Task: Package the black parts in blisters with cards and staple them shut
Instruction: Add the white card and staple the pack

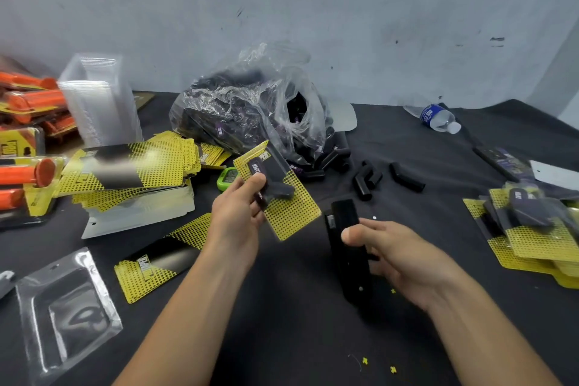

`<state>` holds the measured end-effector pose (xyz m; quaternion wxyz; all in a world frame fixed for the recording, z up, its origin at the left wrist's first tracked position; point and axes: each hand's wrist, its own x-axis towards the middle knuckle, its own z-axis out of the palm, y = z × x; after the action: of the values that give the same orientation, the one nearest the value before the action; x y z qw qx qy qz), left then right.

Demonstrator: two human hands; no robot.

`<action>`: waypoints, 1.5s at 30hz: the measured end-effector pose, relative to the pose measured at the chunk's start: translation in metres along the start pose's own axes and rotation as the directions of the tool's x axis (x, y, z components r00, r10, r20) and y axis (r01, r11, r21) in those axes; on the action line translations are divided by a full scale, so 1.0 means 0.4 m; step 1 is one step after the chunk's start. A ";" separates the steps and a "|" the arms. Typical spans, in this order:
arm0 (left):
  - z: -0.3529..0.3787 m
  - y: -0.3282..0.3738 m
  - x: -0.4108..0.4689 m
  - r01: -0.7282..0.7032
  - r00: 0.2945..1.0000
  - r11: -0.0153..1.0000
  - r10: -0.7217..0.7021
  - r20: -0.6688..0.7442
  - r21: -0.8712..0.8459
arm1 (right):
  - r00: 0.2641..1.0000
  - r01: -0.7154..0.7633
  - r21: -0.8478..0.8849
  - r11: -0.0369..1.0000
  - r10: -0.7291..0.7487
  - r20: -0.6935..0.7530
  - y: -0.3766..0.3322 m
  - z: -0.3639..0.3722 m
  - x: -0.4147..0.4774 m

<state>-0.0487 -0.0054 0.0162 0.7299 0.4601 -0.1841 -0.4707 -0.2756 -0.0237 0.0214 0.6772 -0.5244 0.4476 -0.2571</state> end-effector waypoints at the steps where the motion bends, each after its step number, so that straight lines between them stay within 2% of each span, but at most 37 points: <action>1: -0.004 0.003 0.002 0.027 1.000 1.000 -0.027 0.000 -0.002 | 0.997 0.003 -0.031 1.000 -0.006 -0.078 -0.001 -0.005 0.004; 2: -0.007 0.006 0.001 0.040 0.999 0.999 -0.040 0.013 0.009 | 0.985 0.003 -0.085 0.996 -0.018 -0.174 -0.001 -0.006 0.009; 4: -0.007 0.005 -0.005 0.062 0.997 0.997 -0.065 0.052 0.050 | 0.914 -0.036 -0.331 0.943 -0.103 -0.393 -0.001 0.011 0.013; 6: -0.002 0.005 -0.015 0.091 0.990 0.993 -0.099 0.103 0.080 | 0.791 -0.070 -0.598 0.798 -0.321 -0.521 -0.002 0.046 -0.004; 7: 0.002 0.006 -0.019 0.102 0.984 0.991 -0.114 0.136 0.091 | 0.705 -0.014 -0.683 0.730 -0.477 -0.525 0.000 0.059 -0.014; 9: 0.009 0.008 -0.028 0.095 0.970 0.992 -0.112 0.214 0.086 | 0.553 0.253 -0.725 0.641 -0.711 -0.435 0.001 0.080 -0.038; 10: 0.013 0.009 -0.033 0.077 0.960 0.995 -0.093 0.263 0.068 | 0.561 0.375 -0.664 0.647 -0.728 -0.393 0.002 0.090 -0.045; 11: 0.015 0.009 -0.036 0.054 0.948 0.997 -0.068 0.311 0.053 | 0.640 0.445 -0.554 0.704 -0.682 -0.353 0.004 0.103 -0.049; 12: 0.015 0.008 -0.038 0.032 0.936 0.998 -0.048 0.350 0.050 | 0.753 0.452 -0.412 0.791 -0.586 -0.300 0.005 0.116 -0.047; 13: 0.016 0.008 -0.040 0.017 0.926 0.998 -0.036 0.377 0.053 | 0.849 0.416 -0.265 0.870 -0.476 -0.231 0.005 0.129 -0.043; 14: 0.016 0.007 -0.042 0.009 0.919 0.998 -0.030 0.394 0.055 | 0.910 0.355 -0.147 0.923 -0.377 -0.172 0.006 0.138 -0.038; 16: 0.019 0.002 -0.043 0.004 0.912 0.999 -0.026 0.409 0.054 | 0.952 0.274 -0.030 0.961 -0.276 -0.131 0.011 0.139 -0.024; 18: 0.024 -0.003 -0.048 -0.002 0.915 0.995 -0.039 0.402 0.101 | 0.951 0.276 0.038 0.960 -0.268 -0.153 0.018 0.129 -0.016; 20: 0.026 -0.007 -0.052 -0.015 0.915 0.975 -0.077 0.396 0.223 | 0.924 0.320 0.053 0.946 -0.300 -0.237 0.020 0.116 -0.010; 24: 0.015 -0.007 -0.058 -0.066 0.879 0.865 -0.185 0.439 0.498 | 0.863 0.401 0.096 0.911 -0.340 -0.373 0.016 0.096 0.000; 26: 0.011 -0.011 -0.061 -0.095 0.868 0.821 -0.208 0.451 0.562 | 0.855 0.408 0.116 0.906 -0.335 -0.395 0.014 0.093 0.001; 34: 0.023 -0.012 -0.068 -0.151 0.872 0.842 -0.134 0.471 0.518 | 0.870 0.412 0.148 0.899 -0.340 -0.357 0.011 0.078 -0.004; 39: 0.036 -0.029 -0.080 -0.221 0.872 0.846 -0.051 0.487 0.485 | 0.859 0.437 0.044 0.899 -0.402 -0.319 0.011 0.080 -0.006; 45: 0.031 -0.027 -0.070 -0.189 0.902 0.848 -0.050 0.429 0.495 | 0.842 0.441 -0.109 0.891 -0.453 -0.294 0.012 0.083 -0.010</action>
<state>-0.0766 0.0111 0.0178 0.5348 0.5205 -0.4777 -0.4636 -0.2489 -0.0028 0.0199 0.5095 -0.5794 0.4189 -0.4788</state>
